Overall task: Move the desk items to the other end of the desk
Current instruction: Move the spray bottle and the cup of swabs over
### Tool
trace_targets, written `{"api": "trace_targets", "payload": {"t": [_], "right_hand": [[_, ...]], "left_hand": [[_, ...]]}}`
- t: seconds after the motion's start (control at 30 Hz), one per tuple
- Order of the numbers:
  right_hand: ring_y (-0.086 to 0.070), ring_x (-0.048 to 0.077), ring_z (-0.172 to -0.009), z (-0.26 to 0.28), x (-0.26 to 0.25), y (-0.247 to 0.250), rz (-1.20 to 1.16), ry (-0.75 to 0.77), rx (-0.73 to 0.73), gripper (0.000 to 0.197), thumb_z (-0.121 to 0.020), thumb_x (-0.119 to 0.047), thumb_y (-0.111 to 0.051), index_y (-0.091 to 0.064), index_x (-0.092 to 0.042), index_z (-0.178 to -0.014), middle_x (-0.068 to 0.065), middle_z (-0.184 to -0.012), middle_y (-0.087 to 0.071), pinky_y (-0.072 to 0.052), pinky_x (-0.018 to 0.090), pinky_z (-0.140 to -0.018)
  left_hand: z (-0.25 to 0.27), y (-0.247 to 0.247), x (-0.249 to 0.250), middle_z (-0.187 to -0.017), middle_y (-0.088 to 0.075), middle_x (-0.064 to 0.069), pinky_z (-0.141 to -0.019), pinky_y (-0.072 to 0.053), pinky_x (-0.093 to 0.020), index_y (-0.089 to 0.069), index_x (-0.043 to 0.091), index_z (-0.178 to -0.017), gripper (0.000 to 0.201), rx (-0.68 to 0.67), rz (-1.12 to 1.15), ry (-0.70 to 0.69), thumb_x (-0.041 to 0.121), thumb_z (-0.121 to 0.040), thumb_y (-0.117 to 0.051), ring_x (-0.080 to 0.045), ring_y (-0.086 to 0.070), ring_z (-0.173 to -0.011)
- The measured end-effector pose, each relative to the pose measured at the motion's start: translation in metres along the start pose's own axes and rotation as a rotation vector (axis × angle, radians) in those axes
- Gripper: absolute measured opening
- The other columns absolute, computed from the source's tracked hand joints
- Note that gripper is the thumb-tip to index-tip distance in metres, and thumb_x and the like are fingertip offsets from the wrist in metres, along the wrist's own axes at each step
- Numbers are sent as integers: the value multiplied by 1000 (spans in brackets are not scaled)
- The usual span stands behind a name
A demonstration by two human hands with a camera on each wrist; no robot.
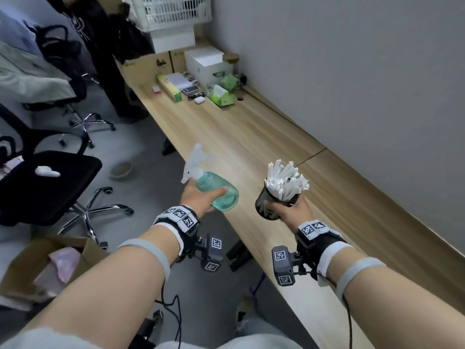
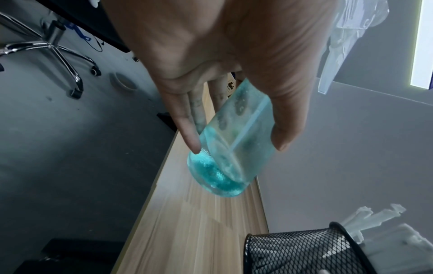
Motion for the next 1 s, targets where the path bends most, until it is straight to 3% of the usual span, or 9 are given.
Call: {"api": "trace_targets", "payload": {"t": [0.1,0.27,0.4,0.5,0.6,0.67,0.8,0.87,1.0], "right_hand": [[-67,12,-100,-43,-8,-31,-8,-11,-17,84,-57,-35,-89,-51,-24,-132,-6,-114,-69,-57,39,-88],[-63,16,-102,-125,-27,-97,-60,-25,-56,80,-64,-19,-89,-49,-17,-133,-3,-117,-66,-49,29,-85],[-68,15,-104,-190,-42,-154,-80,-36,-149,86,-54,-30,-90,-52,-22,-131,-5,-114,-70,-55,33,-88],[-66,12,-100,-226,-56,-182,-51,-39,-176,83,-59,-27,-90,-50,-21,-131,-6,-113,-69,-52,22,-79],[-60,-4,-86,-254,-74,-204,-35,-35,-176,71,-68,-15,-87,-48,-18,-128,-8,-107,-64,-44,2,-60],[-53,-11,-81,-274,-79,-218,-34,-40,-184,70,-70,-11,-85,-47,-19,-128,-8,-103,-61,-41,-2,-55],[-64,10,-90,-326,-81,-252,29,-59,-159,71,-64,-14,-89,-52,-14,-125,-6,-105,-66,-44,0,-58],[-61,8,-86,-355,-86,-270,57,-78,-127,69,-66,-12,-89,-52,-14,-124,-6,-103,-64,-41,-2,-58],[-62,0,-86,-419,-100,-310,120,-90,-66,65,-63,-18,-90,-53,-18,-117,-13,-100,-66,-40,-2,-63]], "left_hand": [[-44,11,15,-125,-51,-5,-75,-63,-41,-49,18,-123,73,14,11,15,25,-64,-91,-26,-64,-108],[-131,38,51,-133,-49,-6,-77,-63,-44,-47,21,-124,79,55,54,42,26,-60,-92,-26,-61,-113],[-193,63,86,-137,-46,-5,-80,-62,-45,-45,23,-131,80,119,79,44,21,-65,-91,-27,-56,-119],[-232,78,103,-137,-45,-6,-80,-62,-44,-43,23,-132,80,155,62,69,20,-67,-90,-29,-55,-120],[-271,88,114,-136,-47,-6,-81,-61,-46,-45,24,-131,78,162,62,71,19,-68,-89,-28,-56,-120],[-301,91,119,-135,-48,-6,-82,-61,-46,-47,25,-128,73,147,52,85,19,-69,-89,-27,-57,-119],[-375,94,126,-132,-50,-5,-80,-62,-42,-49,23,-127,76,109,25,111,23,-65,-91,-26,-59,-116],[-422,96,129,-130,-53,-4,-78,-62,-42,-49,21,-130,81,84,7,119,26,-62,-91,-24,-61,-113],[-520,97,132,-113,-66,1,-81,-62,-42,-57,27,-106,58,10,-72,92,30,-60,-92,-21,-67,-105]]}}
Point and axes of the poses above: each hand's wrist, its own z-axis away from the middle knuckle, its own y-axis out of the back of the hand, x = y × z, the point moved 4 cm from there along -z, towards the middle knuckle
